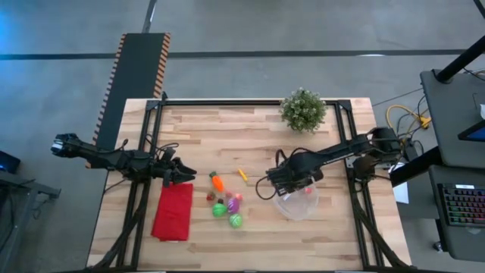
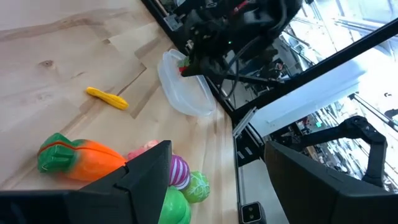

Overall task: Pick and placing Produce into tupperware
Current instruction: Put the right red strawberry into the transparent bin, then put the yellow corn into the transparent bin

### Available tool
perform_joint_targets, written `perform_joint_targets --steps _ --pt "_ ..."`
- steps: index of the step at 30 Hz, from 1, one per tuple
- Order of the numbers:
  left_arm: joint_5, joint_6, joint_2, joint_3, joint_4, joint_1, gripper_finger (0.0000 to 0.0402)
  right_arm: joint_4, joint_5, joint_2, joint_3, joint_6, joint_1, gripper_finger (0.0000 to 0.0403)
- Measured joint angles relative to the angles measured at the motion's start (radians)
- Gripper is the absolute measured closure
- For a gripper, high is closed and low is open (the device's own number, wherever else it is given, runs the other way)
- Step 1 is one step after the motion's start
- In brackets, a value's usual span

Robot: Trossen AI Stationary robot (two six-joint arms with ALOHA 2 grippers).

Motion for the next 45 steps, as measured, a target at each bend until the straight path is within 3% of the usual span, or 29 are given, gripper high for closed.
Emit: perform_joint_targets --steps 9,14,17,23,28,45 --pt "0.000 -0.008 0.000 0.000 0.001 0.000 0.0158 0.031 0.056 -0.005 -0.046 0.021 0.002 0.0172" --pt "0.000 -0.009 0.000 0.000 0.003 0.000 0.0158 0.016 0.203 -0.063 0.094 0.031 0.013 0.0163" --pt "-0.002 -0.016 0.000 0.000 0.003 0.000 0.0158 0.052 0.273 -0.065 0.202 -0.067 -0.023 0.0162" --pt "-0.005 -0.030 0.000 0.000 0.003 0.000 0.0158 0.130 0.186 0.156 0.324 -0.321 -0.173 0.0160" --pt "-0.007 -0.034 0.000 0.000 0.003 0.000 0.0158 0.140 0.134 0.316 0.490 -0.447 -0.186 0.0160" --pt "-0.008 -0.033 0.000 0.000 0.003 0.000 0.0158 0.136 0.061 0.565 0.736 -0.515 -0.189 0.0161"
